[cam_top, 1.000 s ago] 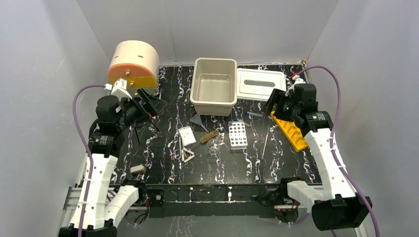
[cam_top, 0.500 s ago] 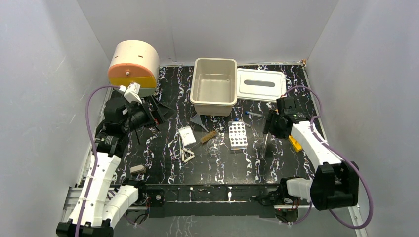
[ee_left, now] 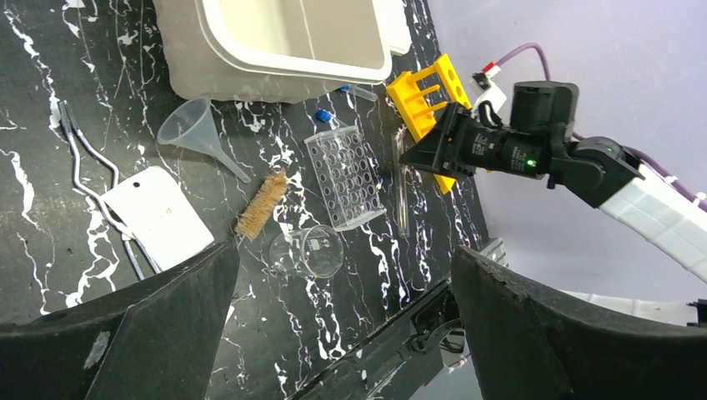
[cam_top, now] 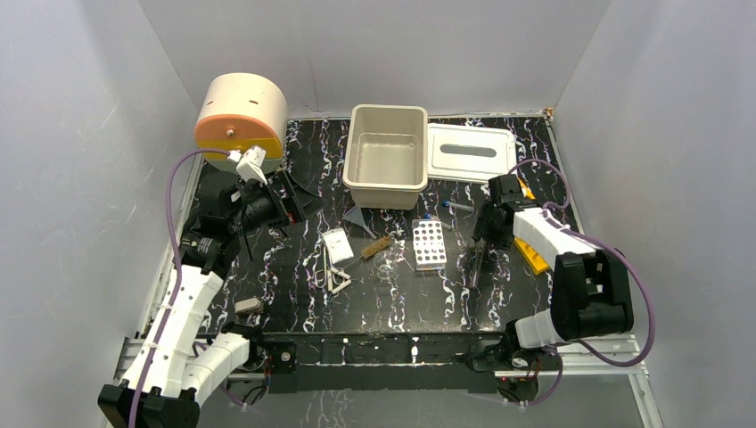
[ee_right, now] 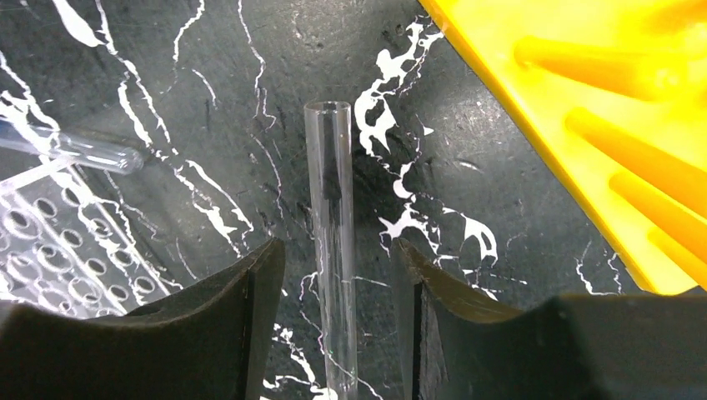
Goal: Organize the chemistry lab equipment
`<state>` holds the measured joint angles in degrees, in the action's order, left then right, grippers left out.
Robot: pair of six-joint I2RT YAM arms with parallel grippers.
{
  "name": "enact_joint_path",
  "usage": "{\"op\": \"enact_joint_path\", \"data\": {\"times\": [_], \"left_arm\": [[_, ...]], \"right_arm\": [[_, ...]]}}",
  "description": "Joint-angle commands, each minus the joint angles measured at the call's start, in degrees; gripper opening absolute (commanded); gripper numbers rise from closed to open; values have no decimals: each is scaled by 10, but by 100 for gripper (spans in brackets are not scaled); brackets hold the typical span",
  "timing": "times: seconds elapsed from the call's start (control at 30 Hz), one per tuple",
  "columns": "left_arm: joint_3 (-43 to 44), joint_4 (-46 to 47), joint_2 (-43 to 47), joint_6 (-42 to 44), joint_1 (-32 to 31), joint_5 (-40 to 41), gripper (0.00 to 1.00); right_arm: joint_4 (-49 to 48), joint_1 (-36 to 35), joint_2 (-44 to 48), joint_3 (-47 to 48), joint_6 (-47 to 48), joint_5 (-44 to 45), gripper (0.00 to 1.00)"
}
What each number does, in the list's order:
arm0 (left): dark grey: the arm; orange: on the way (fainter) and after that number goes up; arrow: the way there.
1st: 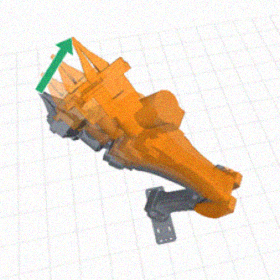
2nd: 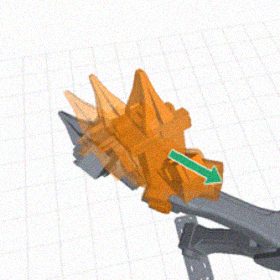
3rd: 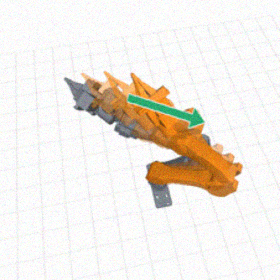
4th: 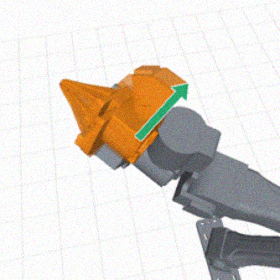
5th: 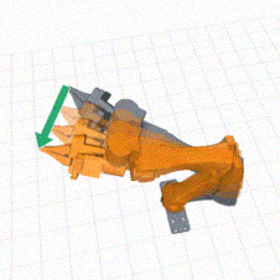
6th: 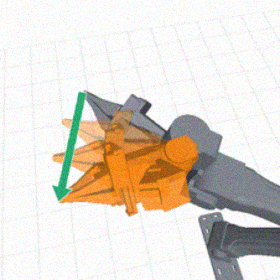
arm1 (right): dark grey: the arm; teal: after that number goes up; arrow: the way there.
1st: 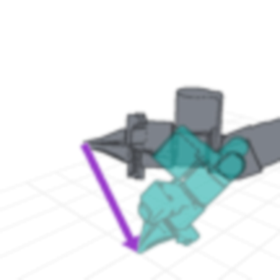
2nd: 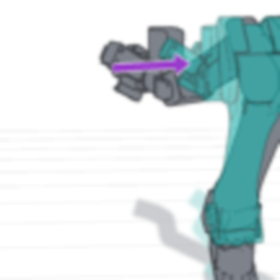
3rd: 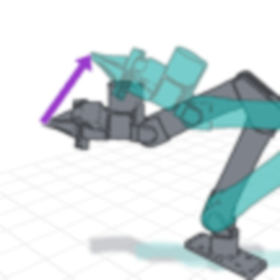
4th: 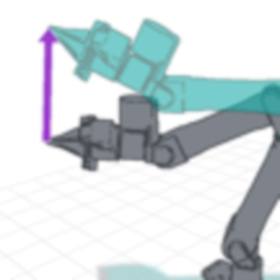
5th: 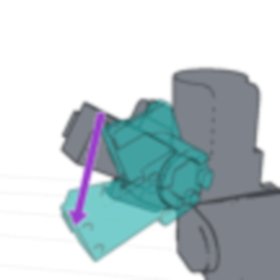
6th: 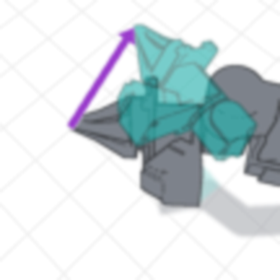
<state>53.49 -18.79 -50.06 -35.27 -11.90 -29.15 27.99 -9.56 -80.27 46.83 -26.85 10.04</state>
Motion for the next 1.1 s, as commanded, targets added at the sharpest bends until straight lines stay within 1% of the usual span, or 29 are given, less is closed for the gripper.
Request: {"op": "enact_joint_path", "data": {"times": [0.0, 0.3, 0.4, 0.57, 0.7, 0.8, 1.07], "left_arm": [[13, 24, 2, -9, -10, -15, 98], [-4, 31, 10, -19, -32, -9, 98], [-10, 31, 16, -19, -39, 1, 98], [-14, 31, 16, -16, -45, 2, 98], [-14, 30, 8, -19, -57, 0, 98], [-11, 28, 4, -20, -70, 8, 98], [0, 10, -22, -34, -98, 33, 97]], "right_arm": [[-33, -1, -26, 6, -9, 2, 56], [-52, -4, -56, -5, -10, 0, 45], [-45, -8, -72, 3, -19, -6, 43], [-44, -18, -88, 11, -23, 14, 40], [-51, -19, -93, 10, -17, 33, 31], [-56, -20, -83, 10, -16, 25, 26], [-27, -22, -20, 43, 0, -20, 23]]}}
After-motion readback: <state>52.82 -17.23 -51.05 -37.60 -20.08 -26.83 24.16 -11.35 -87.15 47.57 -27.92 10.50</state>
